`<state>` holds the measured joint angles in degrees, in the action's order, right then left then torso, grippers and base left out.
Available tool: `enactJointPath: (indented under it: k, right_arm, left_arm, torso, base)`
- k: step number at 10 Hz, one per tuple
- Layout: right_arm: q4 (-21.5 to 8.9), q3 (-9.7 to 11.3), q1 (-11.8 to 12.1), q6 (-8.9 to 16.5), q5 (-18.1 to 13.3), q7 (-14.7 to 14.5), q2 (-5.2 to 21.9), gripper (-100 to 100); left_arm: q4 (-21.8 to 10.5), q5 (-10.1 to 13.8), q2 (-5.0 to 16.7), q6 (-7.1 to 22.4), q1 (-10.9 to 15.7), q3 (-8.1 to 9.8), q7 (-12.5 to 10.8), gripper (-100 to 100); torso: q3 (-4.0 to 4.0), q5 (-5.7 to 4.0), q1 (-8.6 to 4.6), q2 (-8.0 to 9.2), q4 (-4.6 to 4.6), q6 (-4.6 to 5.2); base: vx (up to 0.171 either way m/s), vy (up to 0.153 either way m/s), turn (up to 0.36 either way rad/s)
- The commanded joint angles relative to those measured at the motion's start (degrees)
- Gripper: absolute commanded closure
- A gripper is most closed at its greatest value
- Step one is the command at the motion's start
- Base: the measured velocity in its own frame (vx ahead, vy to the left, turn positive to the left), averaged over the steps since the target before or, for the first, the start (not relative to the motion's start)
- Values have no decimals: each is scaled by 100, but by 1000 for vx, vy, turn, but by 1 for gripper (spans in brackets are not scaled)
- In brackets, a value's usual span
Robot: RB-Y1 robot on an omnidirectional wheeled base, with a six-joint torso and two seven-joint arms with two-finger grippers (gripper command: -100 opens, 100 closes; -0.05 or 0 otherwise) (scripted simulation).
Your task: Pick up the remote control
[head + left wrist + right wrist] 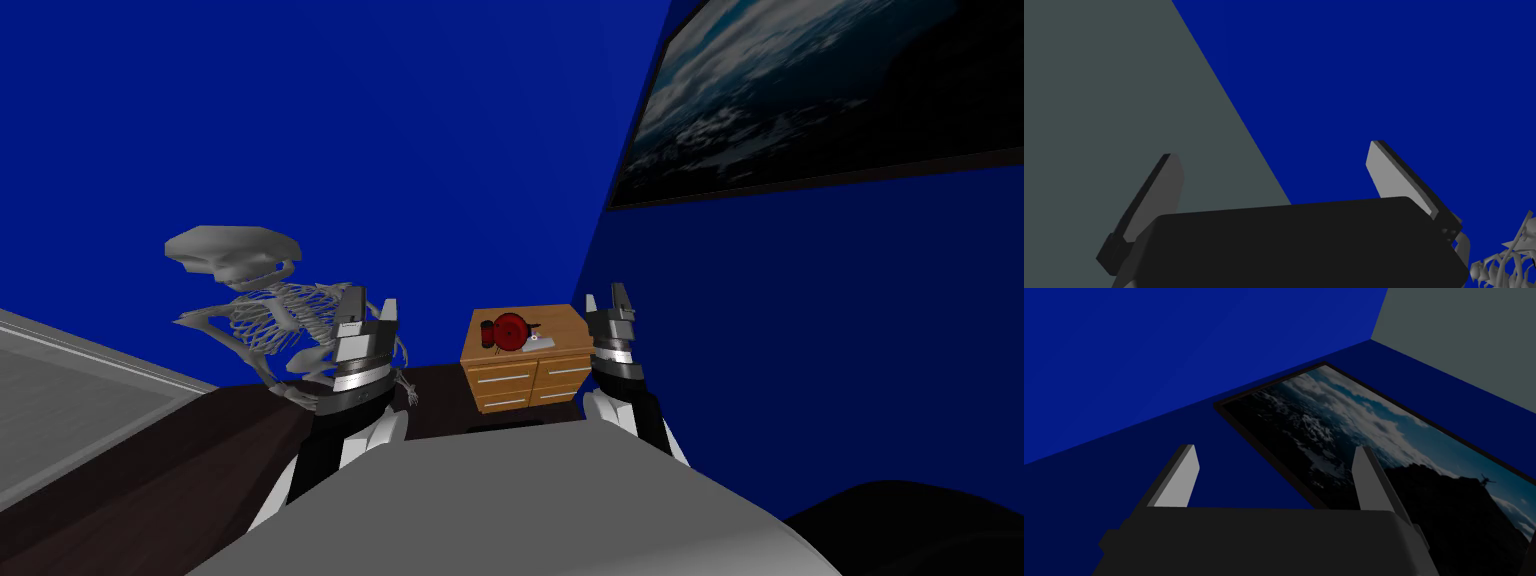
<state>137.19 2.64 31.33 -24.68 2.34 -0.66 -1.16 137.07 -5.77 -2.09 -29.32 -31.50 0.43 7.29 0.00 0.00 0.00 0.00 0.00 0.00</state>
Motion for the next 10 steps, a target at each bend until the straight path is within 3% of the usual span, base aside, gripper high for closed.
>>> enactJointPath:
  k: [1, 5, 7, 8, 10]
  right_arm:
    - [-32, -14, 24, 0, -19, -18, 226, -100]
    - [-210, -93, 139, 5, -104, -90, 803, -100]
    - [-437, -176, 269, 6, -210, -170, 1176, -100]
    - [-437, -176, 269, 6, -210, -170, 1235, -100]
    - [-752, -265, 436, -11, -367, -277, 1626, -100]
  left_arm:
    - [0, 0, 0, 0, 0, 0, 0, 0]
    - [0, 0, 0, 0, 1, 0, 0, 0]
    - [0, 0, 0, 0, 1, 0, 0, 0]
    - [0, 0, 0, 0, 1, 0, 0, 0]
    - [0, 0, 0, 0, 1, 0, 0, 0]
  torso:
    - [0, 0, 0, 0, 0, 0]
    - [19, -2, -9, 34, 7, 0]
    - [14, -1, -4, 25, 6, -1]
    - [19, 0, -1, 33, 7, -1]
    - [17, -1, -4, 29, 7, 0]
  base:
    - [-29, -1, 23]
    - [-74, -10, 52]
    - [-73, 4, 99]
    - [-68, -1, 42]
    - [-93, 0, 145]
